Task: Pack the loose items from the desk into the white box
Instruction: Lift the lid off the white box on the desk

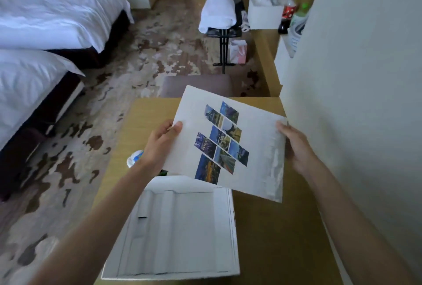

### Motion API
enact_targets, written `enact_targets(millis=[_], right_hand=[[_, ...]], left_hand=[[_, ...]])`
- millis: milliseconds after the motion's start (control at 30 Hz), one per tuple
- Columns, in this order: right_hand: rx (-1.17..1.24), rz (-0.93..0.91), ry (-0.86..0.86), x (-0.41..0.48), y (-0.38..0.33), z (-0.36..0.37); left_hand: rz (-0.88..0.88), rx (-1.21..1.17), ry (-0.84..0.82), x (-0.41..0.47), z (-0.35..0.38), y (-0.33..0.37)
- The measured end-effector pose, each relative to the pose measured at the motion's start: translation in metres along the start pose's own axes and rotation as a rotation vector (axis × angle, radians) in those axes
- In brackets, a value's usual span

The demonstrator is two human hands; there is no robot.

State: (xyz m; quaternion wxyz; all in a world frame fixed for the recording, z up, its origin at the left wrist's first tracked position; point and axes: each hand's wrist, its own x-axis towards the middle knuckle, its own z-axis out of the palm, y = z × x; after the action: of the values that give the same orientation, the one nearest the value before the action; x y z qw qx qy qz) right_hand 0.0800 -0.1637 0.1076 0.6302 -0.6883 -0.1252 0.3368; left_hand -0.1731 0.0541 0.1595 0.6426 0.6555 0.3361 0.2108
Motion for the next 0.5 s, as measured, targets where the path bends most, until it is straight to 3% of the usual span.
enact_targets(millis=[100, 300, 500], right_hand=[[-0.07, -0.029, -0.195, -0.006, -0.003, 0.056], [-0.152, 0.0, -0.279, -0.027, 0.024, 0.126], [-0.372, 0.032, -0.27, -0.054, 0.044, 0.139]], left_hand=[[-0.108, -0.045, 0.064, -0.021, -0.044, -0.016], [-0.203, -0.007, 0.154, -0.044, -0.123, -0.048], [-0.212, 0.139, -0.087, -0.039, -0.148, -0.089]])
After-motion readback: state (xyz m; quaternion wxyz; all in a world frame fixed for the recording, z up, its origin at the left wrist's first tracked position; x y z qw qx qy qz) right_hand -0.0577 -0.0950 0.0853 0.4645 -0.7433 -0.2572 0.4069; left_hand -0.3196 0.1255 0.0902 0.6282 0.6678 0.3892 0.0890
